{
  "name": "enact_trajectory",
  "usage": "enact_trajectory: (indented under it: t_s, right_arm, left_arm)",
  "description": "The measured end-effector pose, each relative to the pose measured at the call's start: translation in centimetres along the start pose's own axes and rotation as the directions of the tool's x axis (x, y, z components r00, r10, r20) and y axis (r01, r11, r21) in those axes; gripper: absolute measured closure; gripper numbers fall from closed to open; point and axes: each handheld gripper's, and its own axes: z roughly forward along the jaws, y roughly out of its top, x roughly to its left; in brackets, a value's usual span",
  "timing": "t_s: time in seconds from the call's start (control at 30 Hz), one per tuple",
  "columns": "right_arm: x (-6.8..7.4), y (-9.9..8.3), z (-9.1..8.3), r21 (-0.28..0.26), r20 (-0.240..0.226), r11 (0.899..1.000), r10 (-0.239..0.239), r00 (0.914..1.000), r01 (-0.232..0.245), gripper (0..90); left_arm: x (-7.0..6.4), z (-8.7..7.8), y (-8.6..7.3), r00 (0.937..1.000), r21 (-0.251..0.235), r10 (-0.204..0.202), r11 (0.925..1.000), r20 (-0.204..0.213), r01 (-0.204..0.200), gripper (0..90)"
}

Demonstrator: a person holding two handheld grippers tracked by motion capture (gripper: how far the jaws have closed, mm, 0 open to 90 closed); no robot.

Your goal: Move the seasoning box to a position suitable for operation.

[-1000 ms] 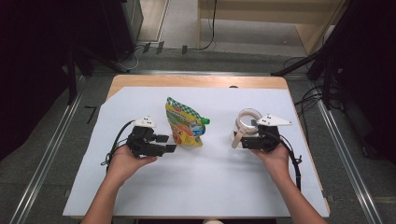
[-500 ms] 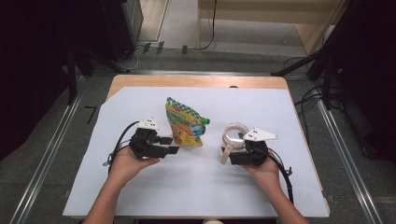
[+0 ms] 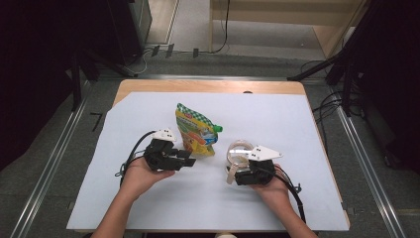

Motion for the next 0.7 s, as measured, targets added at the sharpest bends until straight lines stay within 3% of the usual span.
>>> enact_trajectory:
  t_s: [0.1, 0.2, 0.23, 0.53, 0.7]
  right_arm:
    - [-0.1, 0.0, 0.0, 0.002, -0.004, 1.000, 0.005, 1.0000, -0.005, 11.2]
    - [-0.2, 0.0, -0.1, 0.008, -0.020, 1.000, 0.015, 0.9997, -0.014, 4.4]
    - [-0.5, 0.1, -0.4, 0.034, -0.020, 0.999, 0.029, 0.9994, -0.028, 3.2]
    - [-0.3, 0.4, -3.4, 0.052, -0.032, 0.998, 0.029, 0.9991, -0.027, 3.8]
    - [-0.5, 0.0, -5.7, 0.034, -0.041, 0.998, 0.059, 0.9974, -0.058, 10.4]
  left_arm:
    - [-0.4, 0.2, 0.2, 0.9999, 0.001, 0.009, 1.0000, 0.010, -0.009, 66.1]
    - [-0.5, 0.3, 0.2, 0.9997, 0.003, 0.012, 0.9999, 0.019, -0.012, 68.7]
    - [-0.7, 0.4, 0.3, 0.9997, 0.004, 0.012, 0.9999, 0.020, -0.012, 70.0]
    - [-1.6, 0.9, 0.7, 0.9985, 0.006, 0.029, 0.9995, 0.046, -0.030, 77.7]
    - [-2.2, 1.5, 1.0, 0.9974, 0.007, 0.042, 0.9991, 0.058, -0.042, 80.0]
